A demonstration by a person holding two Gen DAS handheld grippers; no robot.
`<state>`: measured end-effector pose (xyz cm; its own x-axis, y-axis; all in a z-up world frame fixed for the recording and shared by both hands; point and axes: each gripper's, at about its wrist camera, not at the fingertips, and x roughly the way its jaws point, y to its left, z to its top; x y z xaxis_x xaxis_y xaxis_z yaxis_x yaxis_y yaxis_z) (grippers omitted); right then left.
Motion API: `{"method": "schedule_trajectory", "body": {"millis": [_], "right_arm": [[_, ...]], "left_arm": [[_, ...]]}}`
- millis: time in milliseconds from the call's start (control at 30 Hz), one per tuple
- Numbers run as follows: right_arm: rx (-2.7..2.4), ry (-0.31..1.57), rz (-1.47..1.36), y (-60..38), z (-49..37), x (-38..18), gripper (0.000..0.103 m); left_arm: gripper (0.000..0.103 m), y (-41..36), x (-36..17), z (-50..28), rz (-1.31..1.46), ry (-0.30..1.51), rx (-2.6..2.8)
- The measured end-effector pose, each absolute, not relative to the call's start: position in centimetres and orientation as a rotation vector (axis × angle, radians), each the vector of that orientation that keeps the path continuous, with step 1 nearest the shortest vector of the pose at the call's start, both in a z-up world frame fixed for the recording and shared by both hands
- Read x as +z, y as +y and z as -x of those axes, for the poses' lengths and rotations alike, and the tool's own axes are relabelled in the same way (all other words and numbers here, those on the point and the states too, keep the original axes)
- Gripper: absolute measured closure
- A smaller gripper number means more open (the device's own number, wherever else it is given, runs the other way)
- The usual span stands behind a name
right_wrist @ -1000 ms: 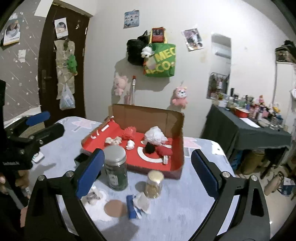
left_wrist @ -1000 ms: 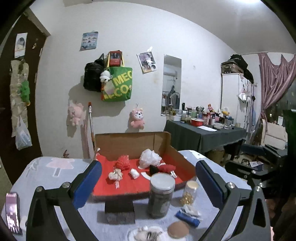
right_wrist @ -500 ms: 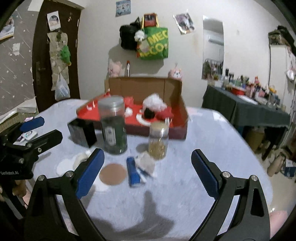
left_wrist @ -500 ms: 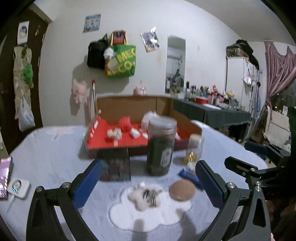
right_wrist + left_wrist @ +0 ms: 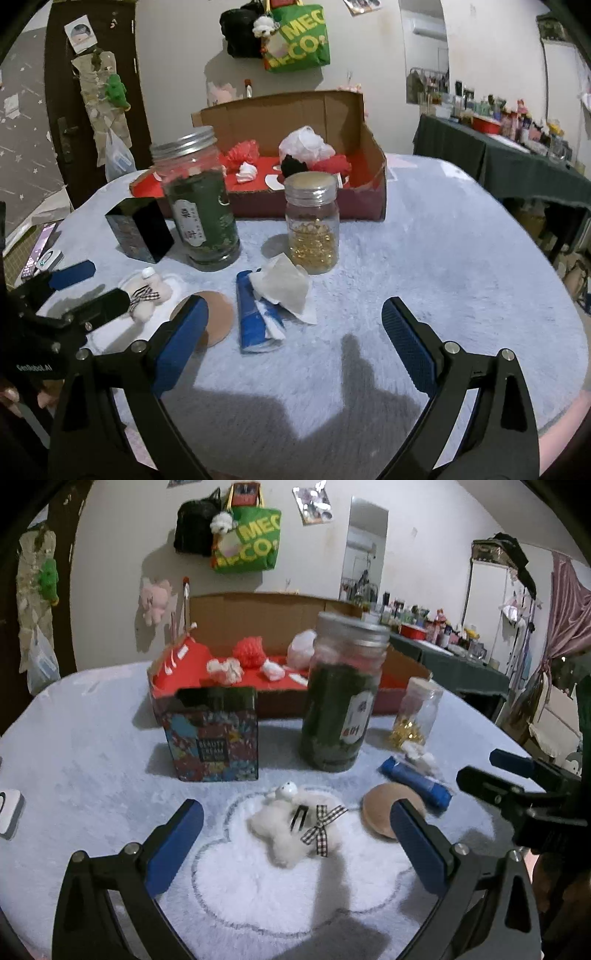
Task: Organize soft objects
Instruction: 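Move both tools back from the box toward the table items, then grasp the white plush sheep with the left gripper while the right gripper grasps the tissue, then carry the plush sheep and tissue in both grippers into the box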
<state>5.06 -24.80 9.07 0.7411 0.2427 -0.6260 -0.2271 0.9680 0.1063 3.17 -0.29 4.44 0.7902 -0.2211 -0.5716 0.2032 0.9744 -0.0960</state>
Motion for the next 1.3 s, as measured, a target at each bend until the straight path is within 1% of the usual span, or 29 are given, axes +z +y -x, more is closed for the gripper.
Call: {"method": "schedule_trajectory", "body": {"millis": [267,300,367,433,467,500,533,567,600,633,767,1000,1300], "right_arm": [[0.318,0.801,-0.127,-25.8,-9.2,7.9,0.007],[0.331,0.814,-0.140,-25.9,-9.7,7.8,0.007],[0.350,0.833,-0.163,-26.0,-10.4,7.6,0.009],[0.359,0.854,-0.172,-25.9,-11.1,7.3,0.013],[0.364,0.868,-0.175,-25.9,-11.4,7.0,0.022],[0.372,0.879,-0.180,-25.8,-11.6,6.9,0.032],[0.386,0.895,-0.192,-25.8,-11.8,6.6,0.036],[0.390,0.899,-0.195,-25.7,-11.9,6.5,0.045],[0.398,0.893,-0.188,-25.6,-11.8,6.5,0.059],[0.421,0.892,-0.194,-25.6,-11.7,6.6,0.067],[0.440,0.862,-0.176,-25.2,-10.9,7.4,0.080],[0.509,0.788,-0.129,-23.9,-8.6,9.5,0.084],[0.580,0.774,-0.097,-21.9,-8.0,10.1,0.085]], "left_arm": [[0.001,-0.4,2.9,-5.7,0.000,0.746,-0.251],[0.003,-0.4,2.7,-5.9,-0.010,0.756,-0.254],[0.009,-0.4,2.4,-6.2,-0.022,0.780,-0.264],[0.013,-0.4,2.4,-6.4,-0.028,0.790,-0.270],[0.017,-0.4,2.4,-6.3,-0.033,0.787,-0.276],[0.027,-0.4,2.5,-6.4,-0.039,0.785,-0.283],[0.036,-0.5,2.6,-6.4,-0.049,0.782,-0.289],[0.039,-0.5,2.6,-6.3,-0.058,0.779,-0.297],[0.047,-0.5,2.7,-6.4,-0.058,0.777,-0.308],[0.050,-0.5,2.8,-6.4,-0.056,0.770,-0.329],[0.052,-0.6,3.2,-6.2,-0.048,0.757,-0.380],[0.052,-0.6,4.9,-5.9,-0.049,0.722,-0.403],[0.052,-1.1,6.0,-6.6,-0.053,0.701,-0.428]]}}
